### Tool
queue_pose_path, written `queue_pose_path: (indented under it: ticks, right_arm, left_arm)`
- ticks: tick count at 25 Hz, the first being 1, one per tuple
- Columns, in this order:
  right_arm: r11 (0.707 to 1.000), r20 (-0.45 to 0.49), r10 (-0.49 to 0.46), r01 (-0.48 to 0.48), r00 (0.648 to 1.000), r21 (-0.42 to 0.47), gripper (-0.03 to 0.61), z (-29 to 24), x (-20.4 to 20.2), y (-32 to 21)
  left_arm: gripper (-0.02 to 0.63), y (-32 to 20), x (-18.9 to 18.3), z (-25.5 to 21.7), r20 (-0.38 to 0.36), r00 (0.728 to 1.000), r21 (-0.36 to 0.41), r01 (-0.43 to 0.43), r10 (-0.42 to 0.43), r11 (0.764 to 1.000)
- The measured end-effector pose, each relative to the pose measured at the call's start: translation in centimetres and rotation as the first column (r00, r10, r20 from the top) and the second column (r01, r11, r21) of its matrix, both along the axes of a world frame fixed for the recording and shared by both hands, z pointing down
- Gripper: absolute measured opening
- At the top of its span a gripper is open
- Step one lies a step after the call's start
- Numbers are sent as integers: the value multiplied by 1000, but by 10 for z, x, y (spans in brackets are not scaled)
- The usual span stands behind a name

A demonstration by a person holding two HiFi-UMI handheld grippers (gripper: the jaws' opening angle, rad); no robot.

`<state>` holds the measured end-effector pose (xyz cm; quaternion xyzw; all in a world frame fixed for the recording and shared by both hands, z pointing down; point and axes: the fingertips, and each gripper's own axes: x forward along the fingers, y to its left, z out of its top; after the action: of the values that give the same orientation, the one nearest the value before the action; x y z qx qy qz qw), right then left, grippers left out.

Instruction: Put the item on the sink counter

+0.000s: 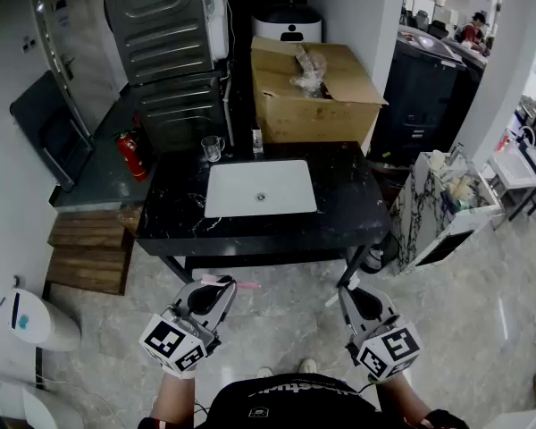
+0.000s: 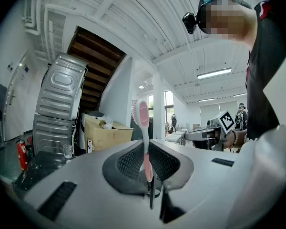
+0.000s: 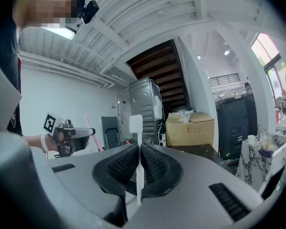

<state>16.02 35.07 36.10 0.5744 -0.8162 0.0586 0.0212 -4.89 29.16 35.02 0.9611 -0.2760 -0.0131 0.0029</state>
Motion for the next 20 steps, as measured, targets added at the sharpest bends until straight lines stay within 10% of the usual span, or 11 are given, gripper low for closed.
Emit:
queue_pose_path:
  ticks: [20]
  right_arm:
    - [1000, 38, -5, 4, 999, 13, 44, -1, 11, -1]
  left_arm:
    - [38, 1, 3, 5, -5, 1000, -14, 16, -17, 1000]
